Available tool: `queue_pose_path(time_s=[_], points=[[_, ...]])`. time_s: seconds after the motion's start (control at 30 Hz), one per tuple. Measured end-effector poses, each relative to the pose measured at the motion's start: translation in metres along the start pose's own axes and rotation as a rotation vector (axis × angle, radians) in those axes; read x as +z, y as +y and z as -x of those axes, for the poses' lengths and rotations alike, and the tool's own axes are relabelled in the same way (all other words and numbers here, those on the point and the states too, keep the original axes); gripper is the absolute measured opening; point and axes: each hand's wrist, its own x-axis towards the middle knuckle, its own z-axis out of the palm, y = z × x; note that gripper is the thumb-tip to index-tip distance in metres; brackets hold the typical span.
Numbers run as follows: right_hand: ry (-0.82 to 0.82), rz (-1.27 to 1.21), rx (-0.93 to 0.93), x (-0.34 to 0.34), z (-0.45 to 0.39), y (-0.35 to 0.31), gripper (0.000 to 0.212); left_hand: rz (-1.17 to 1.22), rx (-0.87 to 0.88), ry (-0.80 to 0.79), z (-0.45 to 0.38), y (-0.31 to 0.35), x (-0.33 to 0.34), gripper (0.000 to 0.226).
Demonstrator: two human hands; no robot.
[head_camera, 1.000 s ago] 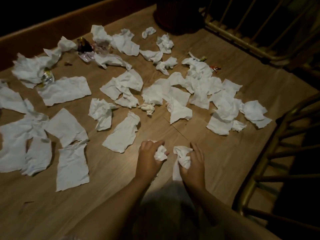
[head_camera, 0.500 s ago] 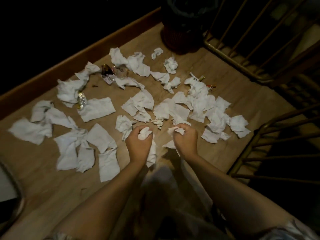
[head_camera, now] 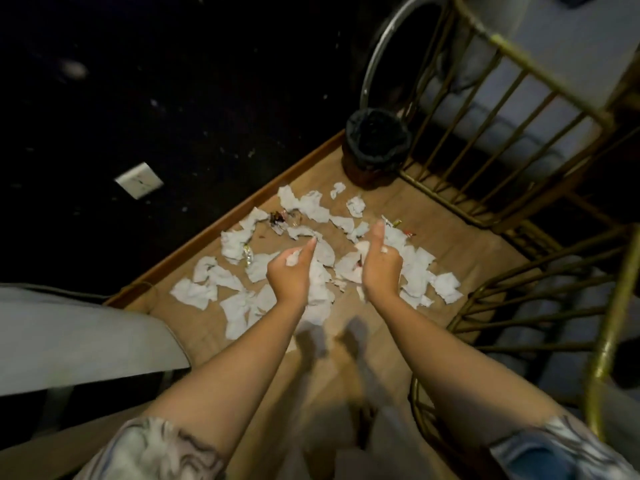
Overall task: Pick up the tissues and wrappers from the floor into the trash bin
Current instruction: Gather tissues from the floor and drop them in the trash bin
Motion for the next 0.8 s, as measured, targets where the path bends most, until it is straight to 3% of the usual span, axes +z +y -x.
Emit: queue_pose_path(time_s=[0.07,0.23,0.43,0.57,0.67,0.8], points=[[-0.007,-0.086,0.053,-0.006,0.006,-0.041,0.087,0.008,-0.017,-0.008,0.008,0.044,-0.009,0.033],[0.064,-0.115,-0.076,-0.02,-0.007,-0.122,0.053,0.12,-0.104,-0.049,0.008,0.12,0.003,0.033],[0.09,-0.083,-0.132,-0.013,-0.074,-0.164,0.047,0.134,-0.196,-0.133,-0.031,0.165,0.071,0.034],[0.102,-0.186,0.022,0.003,-0.158,-0.172,0.048,0.159,-0.306,-0.115,-0.085,0.172,0.143,0.042],[0.103,-0.298,0.188,0.014,-0.238,-0.167,0.038,0.161,-0.406,-0.118,-0.134,0.177,0.206,0.043],[0.064,-0.246,0.336,0.024,-0.344,-0.154,0.039,0.129,-0.485,-0.16,-0.196,0.183,0.282,0.05]])
